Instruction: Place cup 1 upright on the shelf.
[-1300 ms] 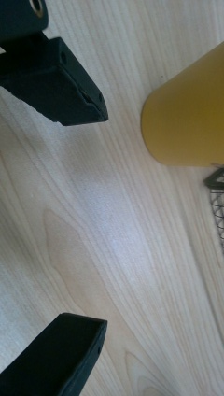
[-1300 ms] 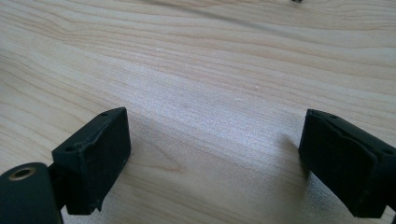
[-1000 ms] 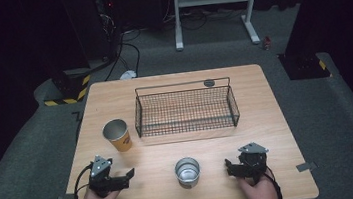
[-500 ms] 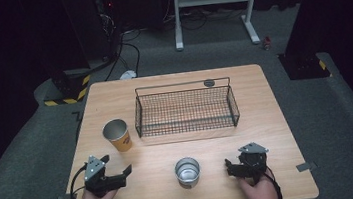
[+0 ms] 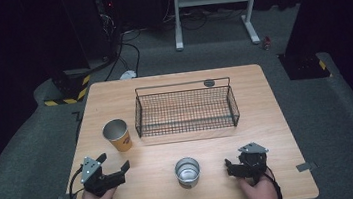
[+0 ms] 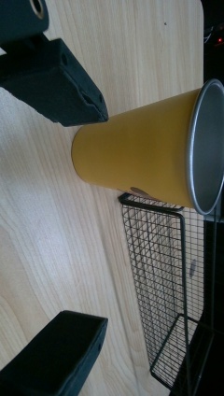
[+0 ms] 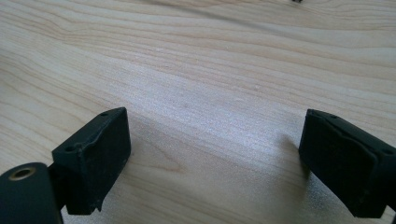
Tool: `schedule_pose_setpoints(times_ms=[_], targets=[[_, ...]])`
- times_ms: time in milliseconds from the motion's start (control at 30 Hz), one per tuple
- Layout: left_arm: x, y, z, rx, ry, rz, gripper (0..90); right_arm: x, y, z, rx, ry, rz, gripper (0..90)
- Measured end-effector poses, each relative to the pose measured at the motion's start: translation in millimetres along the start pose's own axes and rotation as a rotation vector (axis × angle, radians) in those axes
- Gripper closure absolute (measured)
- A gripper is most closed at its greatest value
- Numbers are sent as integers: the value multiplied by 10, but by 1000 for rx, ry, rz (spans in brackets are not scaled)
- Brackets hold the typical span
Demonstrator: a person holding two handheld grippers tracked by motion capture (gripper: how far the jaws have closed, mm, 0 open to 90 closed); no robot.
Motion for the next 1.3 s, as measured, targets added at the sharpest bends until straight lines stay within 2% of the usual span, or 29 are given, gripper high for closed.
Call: schedule_pose_setpoints(times_ms=[100,233,333,500,600,700,767,867,1100,1133,1300], targets=[[-1,-8,-8,19,9,14,44,0,0,0,0,0,0,92],[7,-22,-14,20,13,1,44,0,0,0,0,1,1,92],[22,-29,-24,2,54,1,44,0,-1,1,0,1,1,92],[48,-54,-47,19,31,-2,70,5,-9,6,5,12,4,93],[90,-65,-70,30,34,-17,74,5,-9,6,5,12,4,93],[136,-93,-101,49,33,-58,72,5,-9,6,5,12,4,93],[150,-114,-119,38,28,-95,46,4,-9,6,5,12,4,93],[169,-144,-150,30,16,-117,14,5,-9,6,5,12,4,93],[217,-234,-204,26,-9,-128,6,4,-9,6,5,12,4,93],[235,-260,-214,27,-32,-128,6,4,-9,6,5,12,4,93],[243,-320,-240,40,-42,-129,6,4,-9,6,5,12,4,93]])
Point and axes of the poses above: each handheld gripper's, and its own axes: y roughly backward along the jaws, x roughly out of its top, z roughly to its right, the point moved 2 cm from there along -y, roughly forward along the jaws, and after that the axes turned 12 degrees about z, right-handed, at the moved point
